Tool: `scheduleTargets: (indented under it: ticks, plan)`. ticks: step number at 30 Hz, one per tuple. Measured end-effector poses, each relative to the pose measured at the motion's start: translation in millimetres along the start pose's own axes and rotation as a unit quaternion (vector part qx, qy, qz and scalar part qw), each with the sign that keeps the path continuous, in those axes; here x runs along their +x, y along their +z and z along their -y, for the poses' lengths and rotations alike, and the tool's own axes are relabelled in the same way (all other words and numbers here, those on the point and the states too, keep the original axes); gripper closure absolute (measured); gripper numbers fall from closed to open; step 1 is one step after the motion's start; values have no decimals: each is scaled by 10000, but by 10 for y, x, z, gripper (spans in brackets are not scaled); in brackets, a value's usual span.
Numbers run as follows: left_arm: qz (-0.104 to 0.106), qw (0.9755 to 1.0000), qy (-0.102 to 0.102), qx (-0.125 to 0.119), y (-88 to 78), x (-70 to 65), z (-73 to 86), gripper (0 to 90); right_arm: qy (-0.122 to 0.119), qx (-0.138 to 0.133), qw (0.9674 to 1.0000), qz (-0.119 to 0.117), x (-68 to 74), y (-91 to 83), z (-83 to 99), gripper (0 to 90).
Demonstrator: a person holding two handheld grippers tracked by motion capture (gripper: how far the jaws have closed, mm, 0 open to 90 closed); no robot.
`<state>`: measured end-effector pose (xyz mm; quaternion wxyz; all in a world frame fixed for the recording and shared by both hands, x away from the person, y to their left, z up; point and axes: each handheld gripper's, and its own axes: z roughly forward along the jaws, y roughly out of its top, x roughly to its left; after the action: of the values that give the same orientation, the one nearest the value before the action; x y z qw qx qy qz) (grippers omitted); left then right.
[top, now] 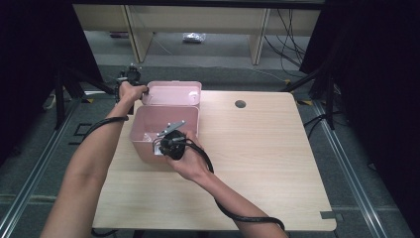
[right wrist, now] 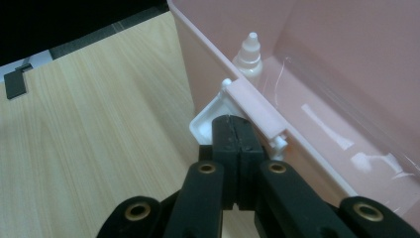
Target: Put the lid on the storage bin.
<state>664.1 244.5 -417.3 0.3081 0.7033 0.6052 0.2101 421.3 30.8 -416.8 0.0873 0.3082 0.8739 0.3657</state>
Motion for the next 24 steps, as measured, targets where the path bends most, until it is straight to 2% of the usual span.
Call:
scheduleTargets:
  ticks: [3, 4, 13, 22, 24]
  plan:
    - [-60, 10000, 46, 44, -3, -23, -9, 825, -93, -25, 10000, 23, -12, 9, 3, 900]
    - [-64, 10000, 44, 54, -3, -26, -11, 829, -14, 0, 10000, 1, -1, 1, -1, 900]
    - [-127, 9998, -79, 90, -25, -43, -41, 852, 41, 25, 10000, -47, -3, -2, -2, 900]
    - [-121, 9997, -207, -13, -66, -54, -56, 866, 28, 58, 10000, -23, -8, 3, -13, 900]
    - [-116, 9994, -321, -90, -68, -66, -56, 868, -12, 52, 10000, -23, -11, 6, -16, 900]
